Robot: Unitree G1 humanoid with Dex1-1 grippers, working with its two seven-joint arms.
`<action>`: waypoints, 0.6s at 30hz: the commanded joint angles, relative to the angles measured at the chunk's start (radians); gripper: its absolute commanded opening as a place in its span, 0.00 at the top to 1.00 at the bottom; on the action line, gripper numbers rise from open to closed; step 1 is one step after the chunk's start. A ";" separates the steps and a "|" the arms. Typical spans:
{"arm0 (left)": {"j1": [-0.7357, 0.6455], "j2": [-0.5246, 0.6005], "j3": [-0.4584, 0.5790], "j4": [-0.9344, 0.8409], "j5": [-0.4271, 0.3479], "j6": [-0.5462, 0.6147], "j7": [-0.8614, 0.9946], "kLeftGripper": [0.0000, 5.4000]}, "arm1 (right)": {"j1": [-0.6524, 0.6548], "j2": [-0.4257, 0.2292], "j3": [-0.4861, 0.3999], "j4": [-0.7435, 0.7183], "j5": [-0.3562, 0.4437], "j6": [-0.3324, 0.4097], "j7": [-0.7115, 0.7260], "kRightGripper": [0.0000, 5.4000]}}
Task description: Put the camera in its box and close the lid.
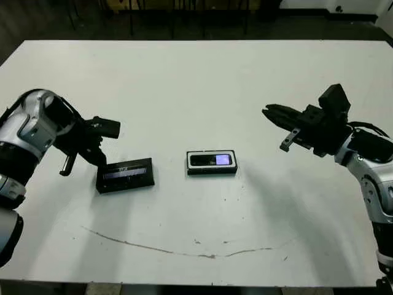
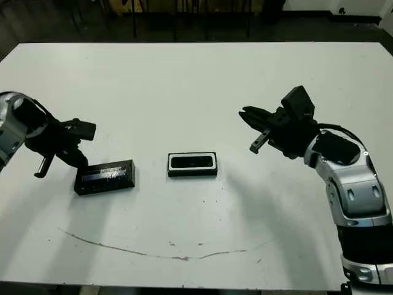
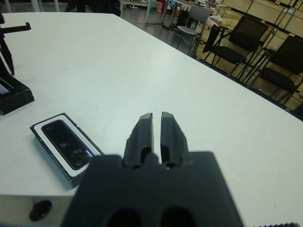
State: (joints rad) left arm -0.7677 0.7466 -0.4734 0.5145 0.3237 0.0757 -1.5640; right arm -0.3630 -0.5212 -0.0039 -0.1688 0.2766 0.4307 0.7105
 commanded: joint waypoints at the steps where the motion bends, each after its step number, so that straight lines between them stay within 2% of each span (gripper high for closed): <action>1: 0.077 0.010 -0.008 -0.044 -0.030 0.008 -0.026 1.00 | 0.001 -0.016 0.003 0.007 -0.002 0.016 0.004 1.00; 8: 0.127 0.048 -0.001 -0.143 -0.075 0.028 -0.045 1.00 | 0.000 -0.019 0.001 0.017 0.000 0.002 0.011 1.00; 15: 0.149 0.091 -0.056 -0.224 -0.123 0.120 -0.050 1.00 | 0.000 -0.021 0.002 0.020 0.001 0.004 0.019 1.00; 18: 0.169 0.102 -0.061 -0.249 -0.157 0.109 -0.050 1.00 | 0.000 -0.023 0.006 0.019 -0.004 0.004 0.019 1.00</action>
State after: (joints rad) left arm -0.6534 0.8409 -0.5050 0.2643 0.1744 0.1832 -1.6064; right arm -0.3642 -0.5290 -0.0040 -0.1604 0.2774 0.4307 0.7220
